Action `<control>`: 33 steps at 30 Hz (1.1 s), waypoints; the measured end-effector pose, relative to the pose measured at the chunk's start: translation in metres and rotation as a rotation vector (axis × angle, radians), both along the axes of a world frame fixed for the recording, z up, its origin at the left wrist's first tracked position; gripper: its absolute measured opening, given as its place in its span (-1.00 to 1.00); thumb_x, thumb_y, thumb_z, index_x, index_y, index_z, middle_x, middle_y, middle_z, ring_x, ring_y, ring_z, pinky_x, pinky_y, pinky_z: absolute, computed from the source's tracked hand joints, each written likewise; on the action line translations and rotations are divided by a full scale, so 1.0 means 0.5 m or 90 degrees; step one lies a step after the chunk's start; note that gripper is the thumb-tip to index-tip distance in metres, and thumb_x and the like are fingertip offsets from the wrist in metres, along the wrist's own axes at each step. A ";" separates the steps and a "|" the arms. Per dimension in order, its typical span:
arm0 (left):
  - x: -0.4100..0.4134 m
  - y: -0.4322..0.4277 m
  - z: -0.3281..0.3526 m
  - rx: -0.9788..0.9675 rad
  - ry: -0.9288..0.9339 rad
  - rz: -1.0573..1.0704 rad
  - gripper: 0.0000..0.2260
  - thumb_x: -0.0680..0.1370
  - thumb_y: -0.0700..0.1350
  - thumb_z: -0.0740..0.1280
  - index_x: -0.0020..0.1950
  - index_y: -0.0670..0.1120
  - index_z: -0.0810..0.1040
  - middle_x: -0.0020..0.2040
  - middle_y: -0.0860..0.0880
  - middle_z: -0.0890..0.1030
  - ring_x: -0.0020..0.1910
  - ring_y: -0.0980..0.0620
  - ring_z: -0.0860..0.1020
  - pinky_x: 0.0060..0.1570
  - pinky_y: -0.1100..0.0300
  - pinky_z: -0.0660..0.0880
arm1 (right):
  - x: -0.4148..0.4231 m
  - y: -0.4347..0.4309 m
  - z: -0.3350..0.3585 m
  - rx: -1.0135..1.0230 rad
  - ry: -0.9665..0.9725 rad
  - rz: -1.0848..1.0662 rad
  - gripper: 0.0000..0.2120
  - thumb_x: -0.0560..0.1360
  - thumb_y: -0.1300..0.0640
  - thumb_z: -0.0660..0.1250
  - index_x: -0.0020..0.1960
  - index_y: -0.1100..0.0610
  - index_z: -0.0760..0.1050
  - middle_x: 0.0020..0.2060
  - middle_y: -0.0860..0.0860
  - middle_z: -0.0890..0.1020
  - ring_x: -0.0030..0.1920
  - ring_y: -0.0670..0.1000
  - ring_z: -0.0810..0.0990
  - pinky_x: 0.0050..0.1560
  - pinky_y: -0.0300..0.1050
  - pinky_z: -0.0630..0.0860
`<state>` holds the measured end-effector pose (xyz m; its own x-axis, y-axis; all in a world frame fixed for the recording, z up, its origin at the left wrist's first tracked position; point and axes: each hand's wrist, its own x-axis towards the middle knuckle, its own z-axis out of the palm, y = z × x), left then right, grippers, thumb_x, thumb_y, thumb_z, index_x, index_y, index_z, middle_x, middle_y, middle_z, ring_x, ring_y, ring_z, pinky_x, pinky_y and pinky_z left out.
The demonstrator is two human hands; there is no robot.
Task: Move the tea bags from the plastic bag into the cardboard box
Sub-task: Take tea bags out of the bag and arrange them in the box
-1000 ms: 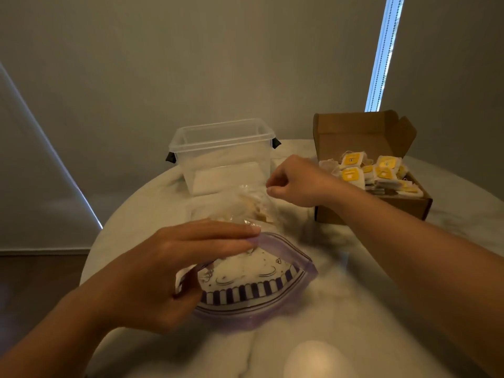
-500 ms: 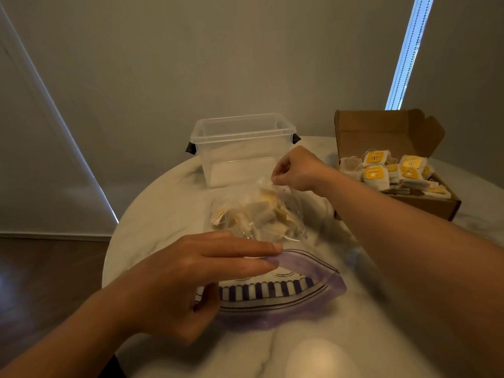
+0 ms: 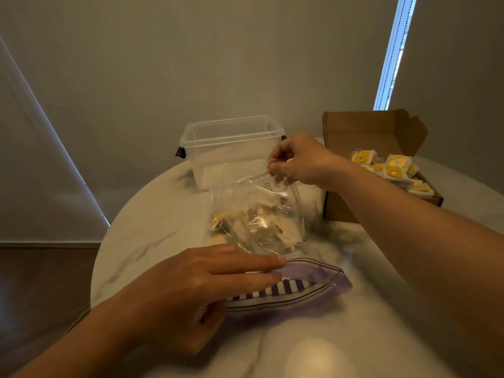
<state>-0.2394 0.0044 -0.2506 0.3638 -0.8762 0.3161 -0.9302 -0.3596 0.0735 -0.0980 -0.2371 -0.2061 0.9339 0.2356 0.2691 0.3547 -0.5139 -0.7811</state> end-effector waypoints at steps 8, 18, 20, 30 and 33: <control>0.010 0.004 -0.015 -0.050 -0.064 0.000 -0.43 0.49 -0.23 0.35 0.47 0.09 0.35 0.47 0.14 0.39 0.21 0.07 0.56 -0.04 0.14 0.60 | 0.002 -0.003 0.006 0.078 -0.059 -0.027 -0.91 0.50 0.31 0.40 -0.13 0.15 0.59 -0.27 0.06 0.67 -0.29 -0.02 0.66 -0.25 -0.18 0.61; 0.023 0.008 -0.026 -0.045 -0.167 -0.013 -0.47 0.49 -0.30 0.30 0.42 0.07 0.41 0.43 0.15 0.43 -0.12 0.04 0.58 -0.42 0.17 0.49 | 0.027 -0.034 0.016 -0.145 -0.051 -0.108 -0.86 0.37 0.14 0.56 -0.14 0.15 0.63 -0.24 0.00 0.66 -0.27 -0.09 0.58 -0.29 -0.27 0.49; 0.024 0.012 -0.026 -0.037 -0.168 -0.012 -0.51 0.53 -0.27 0.27 0.43 0.06 0.41 0.44 0.15 0.43 -0.11 0.04 0.59 -0.41 0.17 0.50 | 0.037 -0.047 0.018 -0.192 0.005 -0.109 -0.78 0.35 0.03 0.57 -0.15 0.14 0.63 -0.24 0.03 0.65 -0.25 -0.03 0.57 -0.28 -0.20 0.49; 0.021 0.012 -0.029 -0.038 -0.164 -0.020 -0.50 0.52 -0.28 0.31 0.42 0.05 0.42 0.45 0.14 0.42 -0.13 0.00 0.57 -0.41 0.10 0.51 | 0.048 -0.080 0.060 -0.389 0.105 -0.120 -0.90 0.41 0.25 0.50 -0.08 0.18 0.67 -0.24 0.06 0.70 -0.27 -0.02 0.62 -0.29 -0.18 0.51; 0.024 0.015 -0.025 -0.034 -0.169 -0.023 -0.48 0.50 -0.28 0.35 0.43 0.06 0.41 0.45 0.14 0.42 -0.13 0.00 0.57 -0.40 0.11 0.51 | 0.051 -0.067 0.055 -0.478 0.024 -0.176 -0.85 0.39 0.23 0.52 -0.06 0.22 0.65 -0.17 0.09 0.66 -0.13 0.09 0.64 -0.22 -0.15 0.49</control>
